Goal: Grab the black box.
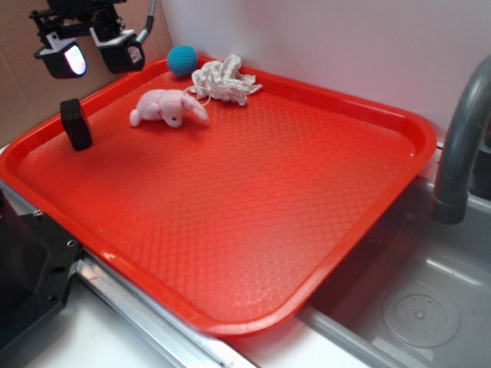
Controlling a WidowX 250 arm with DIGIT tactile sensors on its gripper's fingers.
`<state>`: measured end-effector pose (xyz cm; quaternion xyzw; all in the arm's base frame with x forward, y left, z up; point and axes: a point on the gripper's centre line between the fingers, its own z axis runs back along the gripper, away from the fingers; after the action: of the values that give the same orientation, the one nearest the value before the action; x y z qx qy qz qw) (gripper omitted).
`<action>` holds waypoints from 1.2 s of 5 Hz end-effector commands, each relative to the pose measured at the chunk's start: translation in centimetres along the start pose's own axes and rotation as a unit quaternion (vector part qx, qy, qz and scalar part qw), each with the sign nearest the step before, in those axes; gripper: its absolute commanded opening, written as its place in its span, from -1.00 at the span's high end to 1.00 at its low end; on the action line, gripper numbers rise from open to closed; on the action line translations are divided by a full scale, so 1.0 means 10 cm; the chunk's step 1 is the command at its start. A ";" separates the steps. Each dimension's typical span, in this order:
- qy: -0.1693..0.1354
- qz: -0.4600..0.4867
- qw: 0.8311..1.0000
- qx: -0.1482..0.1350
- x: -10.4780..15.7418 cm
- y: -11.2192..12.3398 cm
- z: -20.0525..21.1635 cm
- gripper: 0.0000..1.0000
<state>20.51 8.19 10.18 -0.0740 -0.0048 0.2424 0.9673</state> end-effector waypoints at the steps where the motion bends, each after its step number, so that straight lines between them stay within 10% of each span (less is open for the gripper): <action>1: 0.003 0.114 0.992 -0.045 0.08 0.12 0.04 -1.00; 6: -0.002 0.215 0.977 -0.001 -0.02 0.36 -0.25 -1.00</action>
<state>18.74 10.10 6.33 -0.0748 0.0283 0.4351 0.8968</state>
